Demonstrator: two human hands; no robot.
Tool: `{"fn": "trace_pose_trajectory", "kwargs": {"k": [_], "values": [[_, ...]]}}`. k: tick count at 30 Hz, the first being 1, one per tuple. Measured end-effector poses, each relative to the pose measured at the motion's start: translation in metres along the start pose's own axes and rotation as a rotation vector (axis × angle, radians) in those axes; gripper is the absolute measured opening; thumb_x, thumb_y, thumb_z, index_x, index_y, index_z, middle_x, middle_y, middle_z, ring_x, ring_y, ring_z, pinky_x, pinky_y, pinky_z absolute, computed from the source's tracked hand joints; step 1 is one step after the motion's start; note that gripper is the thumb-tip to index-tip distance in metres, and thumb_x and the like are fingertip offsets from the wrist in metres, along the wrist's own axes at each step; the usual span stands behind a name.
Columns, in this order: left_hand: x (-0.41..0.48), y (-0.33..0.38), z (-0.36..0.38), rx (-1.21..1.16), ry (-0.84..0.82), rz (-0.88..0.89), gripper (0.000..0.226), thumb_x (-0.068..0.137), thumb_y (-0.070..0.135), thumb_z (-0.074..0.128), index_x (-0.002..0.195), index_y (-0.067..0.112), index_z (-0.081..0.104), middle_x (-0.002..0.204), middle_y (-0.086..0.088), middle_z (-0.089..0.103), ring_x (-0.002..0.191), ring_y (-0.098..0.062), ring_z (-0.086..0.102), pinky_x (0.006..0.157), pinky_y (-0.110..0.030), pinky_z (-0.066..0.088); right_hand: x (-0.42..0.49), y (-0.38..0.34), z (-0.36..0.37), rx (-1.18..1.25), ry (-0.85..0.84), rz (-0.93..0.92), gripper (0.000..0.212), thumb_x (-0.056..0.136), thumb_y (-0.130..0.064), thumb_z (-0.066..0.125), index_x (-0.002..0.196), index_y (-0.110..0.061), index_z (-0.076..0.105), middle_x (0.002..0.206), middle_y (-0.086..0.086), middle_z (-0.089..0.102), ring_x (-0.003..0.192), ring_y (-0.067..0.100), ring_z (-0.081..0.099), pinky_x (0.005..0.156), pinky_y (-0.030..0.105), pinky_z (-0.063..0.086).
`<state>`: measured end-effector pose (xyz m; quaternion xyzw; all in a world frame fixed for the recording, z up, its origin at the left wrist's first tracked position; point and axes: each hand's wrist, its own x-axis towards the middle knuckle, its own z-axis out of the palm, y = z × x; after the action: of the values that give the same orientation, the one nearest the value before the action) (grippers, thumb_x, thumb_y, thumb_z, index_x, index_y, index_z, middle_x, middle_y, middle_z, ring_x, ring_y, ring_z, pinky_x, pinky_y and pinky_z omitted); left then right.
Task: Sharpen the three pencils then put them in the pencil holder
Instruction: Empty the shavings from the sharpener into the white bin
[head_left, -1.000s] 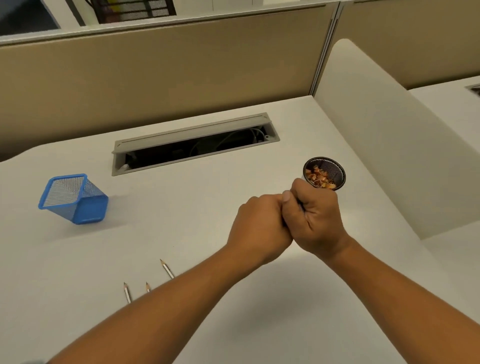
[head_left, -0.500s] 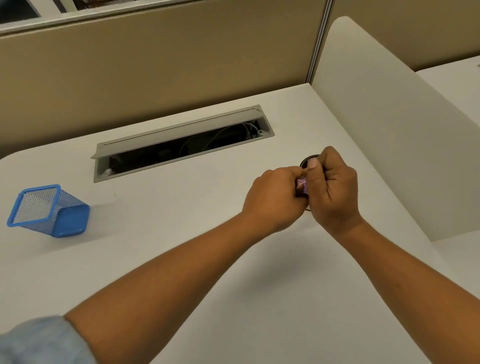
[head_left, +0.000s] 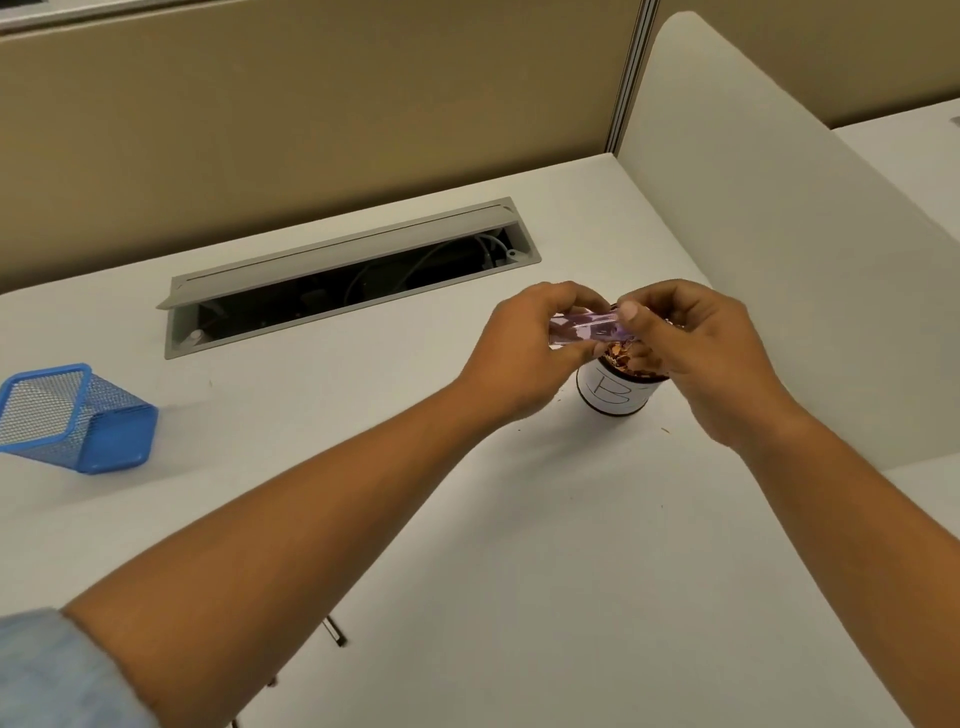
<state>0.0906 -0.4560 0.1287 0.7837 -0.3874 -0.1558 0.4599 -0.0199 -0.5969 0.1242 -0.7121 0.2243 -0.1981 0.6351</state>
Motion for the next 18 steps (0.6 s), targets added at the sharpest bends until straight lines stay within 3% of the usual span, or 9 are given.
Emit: {"fn": "trace_pose_trajectory", "kwargs": {"k": [3, 6, 10, 14, 18], "values": [[0.003, -0.002, 0.001, -0.041, 0.028, -0.049, 0.031, 0.08, 0.017, 0.082, 0.108, 0.025, 0.071, 0.096, 0.011, 0.066, 0.082, 0.004, 0.06, 0.065, -0.01, 0.049, -0.001, -0.001, -0.008, 0.063, -0.06, 0.058, 0.016, 0.091, -0.007, 0.067, 0.102, -0.017, 0.074, 0.088, 0.001, 0.075, 0.069, 0.013, 0.068, 0.068, 0.024, 0.056], [0.003, -0.001, 0.003, -0.079, 0.039, -0.105, 0.035, 0.077, 0.015, 0.084, 0.108, 0.024, 0.068, 0.09, 0.014, 0.064, 0.076, 0.009, 0.06, 0.059, -0.001, 0.047, -0.001, -0.001, -0.011, 0.03, -0.065, 0.096, 0.023, 0.091, -0.003, 0.067, 0.113, -0.009, 0.071, 0.097, 0.009, 0.075, 0.073, 0.016, 0.069, 0.072, 0.027, 0.055], [0.002, 0.002, 0.003, -0.137, 0.032, -0.161, 0.034, 0.073, 0.012, 0.087, 0.098, 0.023, 0.068, 0.087, 0.017, 0.064, 0.07, -0.003, 0.066, 0.055, -0.011, 0.054, -0.001, 0.0, -0.012, -0.003, -0.058, 0.112, 0.023, 0.09, -0.003, 0.067, 0.112, -0.009, 0.071, 0.105, 0.016, 0.075, 0.082, 0.021, 0.07, 0.075, 0.031, 0.055], [0.002, 0.004, 0.003, -0.251, 0.054, -0.213, 0.033, 0.072, 0.007, 0.088, 0.094, 0.023, 0.07, 0.09, 0.003, 0.07, 0.067, -0.009, 0.068, 0.053, -0.014, 0.053, 0.0, 0.003, -0.014, -0.079, -0.005, 0.087, 0.019, 0.089, -0.004, 0.068, 0.105, -0.014, 0.074, 0.102, 0.012, 0.076, 0.083, 0.024, 0.068, 0.078, 0.038, 0.056], [0.003, 0.007, 0.006, -0.35, 0.074, -0.212, 0.034, 0.072, 0.0, 0.086, 0.096, 0.019, 0.073, 0.087, 0.005, 0.071, 0.066, -0.003, 0.068, 0.06, -0.021, 0.06, 0.002, 0.004, -0.015, -0.202, 0.043, 0.024, 0.021, 0.088, -0.008, 0.069, 0.096, -0.026, 0.075, 0.094, 0.001, 0.077, 0.072, 0.012, 0.068, 0.066, 0.024, 0.051]]}}
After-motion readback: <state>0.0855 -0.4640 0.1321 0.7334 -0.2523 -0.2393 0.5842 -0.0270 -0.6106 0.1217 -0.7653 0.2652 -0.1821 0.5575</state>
